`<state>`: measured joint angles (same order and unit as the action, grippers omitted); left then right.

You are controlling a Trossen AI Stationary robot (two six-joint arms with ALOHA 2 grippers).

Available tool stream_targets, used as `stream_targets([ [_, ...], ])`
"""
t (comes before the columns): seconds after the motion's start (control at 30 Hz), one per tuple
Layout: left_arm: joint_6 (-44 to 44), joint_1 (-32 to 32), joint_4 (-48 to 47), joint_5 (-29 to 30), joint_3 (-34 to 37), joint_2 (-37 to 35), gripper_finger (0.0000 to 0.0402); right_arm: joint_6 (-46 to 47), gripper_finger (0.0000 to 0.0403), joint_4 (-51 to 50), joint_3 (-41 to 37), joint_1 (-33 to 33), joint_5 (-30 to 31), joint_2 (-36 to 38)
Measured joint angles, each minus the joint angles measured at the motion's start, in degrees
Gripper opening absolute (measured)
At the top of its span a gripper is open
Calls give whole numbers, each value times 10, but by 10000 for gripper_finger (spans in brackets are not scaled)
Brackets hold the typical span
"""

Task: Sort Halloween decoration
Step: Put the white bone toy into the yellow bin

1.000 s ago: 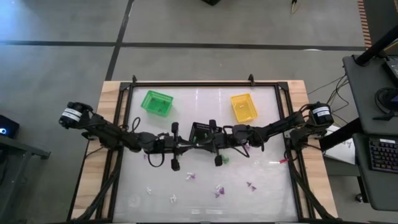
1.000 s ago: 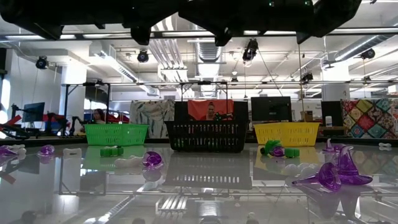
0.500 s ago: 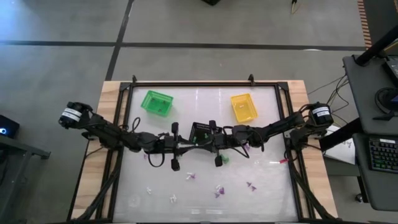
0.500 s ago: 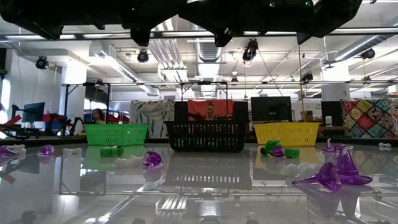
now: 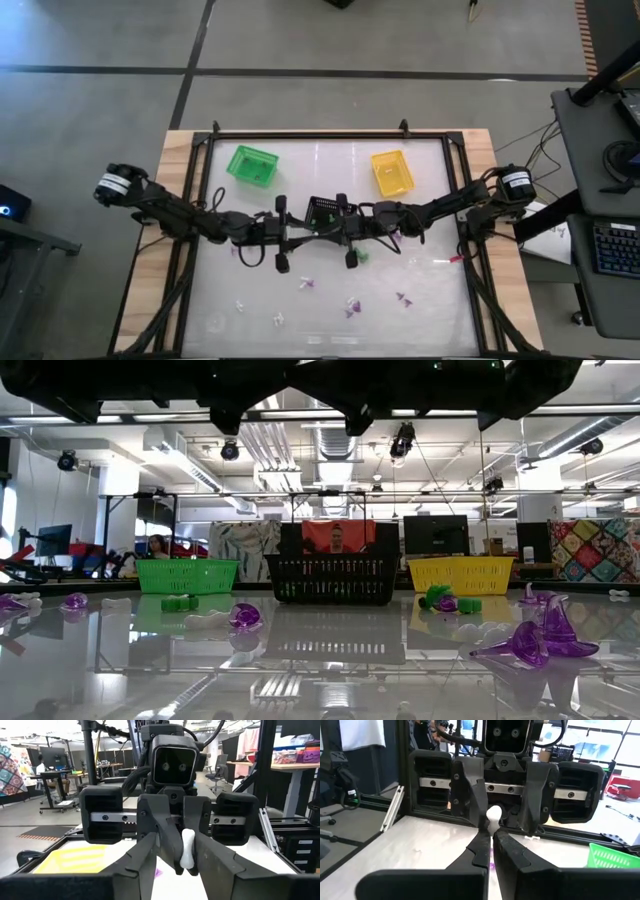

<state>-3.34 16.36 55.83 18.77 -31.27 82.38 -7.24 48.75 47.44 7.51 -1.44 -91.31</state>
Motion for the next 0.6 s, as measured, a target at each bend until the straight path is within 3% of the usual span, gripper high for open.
stream_targets([
  [0.13, 13, 0, -4, -34, 0, -2, 119, 2, 8, 2, 1, 0, 2, 0],
  [0.4, 24, 0, -19, -37, 0, -9, 119, 2, 8, -1, 1, 0, 1, 0],
  [0.6, 26, 1, -136, -1, 0, -84, 119, 44, 8, -58, 1, -14, 27, 21],
])
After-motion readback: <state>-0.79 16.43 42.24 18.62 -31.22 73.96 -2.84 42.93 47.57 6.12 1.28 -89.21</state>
